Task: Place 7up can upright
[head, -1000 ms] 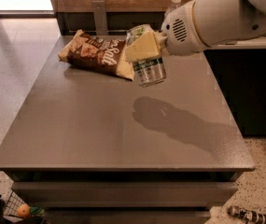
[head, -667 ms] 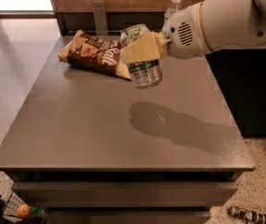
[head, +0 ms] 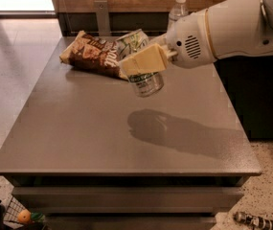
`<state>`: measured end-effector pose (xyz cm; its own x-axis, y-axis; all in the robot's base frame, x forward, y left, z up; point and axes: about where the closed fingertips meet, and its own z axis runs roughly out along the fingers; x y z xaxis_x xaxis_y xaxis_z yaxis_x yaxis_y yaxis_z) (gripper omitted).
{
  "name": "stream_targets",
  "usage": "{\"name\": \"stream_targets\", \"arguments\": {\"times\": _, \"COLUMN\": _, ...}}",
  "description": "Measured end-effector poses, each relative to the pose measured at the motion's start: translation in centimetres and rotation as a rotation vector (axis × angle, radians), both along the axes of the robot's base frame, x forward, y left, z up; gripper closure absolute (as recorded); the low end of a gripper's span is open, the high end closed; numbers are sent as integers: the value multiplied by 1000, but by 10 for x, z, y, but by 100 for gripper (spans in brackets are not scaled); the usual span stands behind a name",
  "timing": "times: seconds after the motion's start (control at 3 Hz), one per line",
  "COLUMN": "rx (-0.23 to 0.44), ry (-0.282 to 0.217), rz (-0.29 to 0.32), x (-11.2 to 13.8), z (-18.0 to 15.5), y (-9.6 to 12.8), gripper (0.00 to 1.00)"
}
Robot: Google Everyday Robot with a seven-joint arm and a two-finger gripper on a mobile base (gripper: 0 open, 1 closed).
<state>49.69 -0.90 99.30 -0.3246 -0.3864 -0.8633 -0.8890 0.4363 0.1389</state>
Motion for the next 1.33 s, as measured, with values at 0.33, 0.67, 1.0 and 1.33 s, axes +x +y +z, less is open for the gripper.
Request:
{"name": "stream_targets", "arguments": {"times": 0.33, "rx": 0, "ry": 0, "rz": 0, "x": 0, "z": 0, "y": 0, "gripper": 100}}
{"name": "stream_targets", "arguments": {"times": 0.67, "rx": 13, "ry": -8, "rz": 6, "x": 0, "z": -6, "y": 6, "gripper": 100}}
{"name": "stream_targets", "arguments": {"times": 1.0, "rx": 61, "ry": -18, "rz": 14, "x": 4, "z": -18, "y": 13, "gripper": 100}}
{"name": "stream_targets", "arguments": {"times": 1.33, "rx": 173, "ry": -147, "rz": 91, "x": 27, "z": -40, "y": 26, "gripper": 100}}
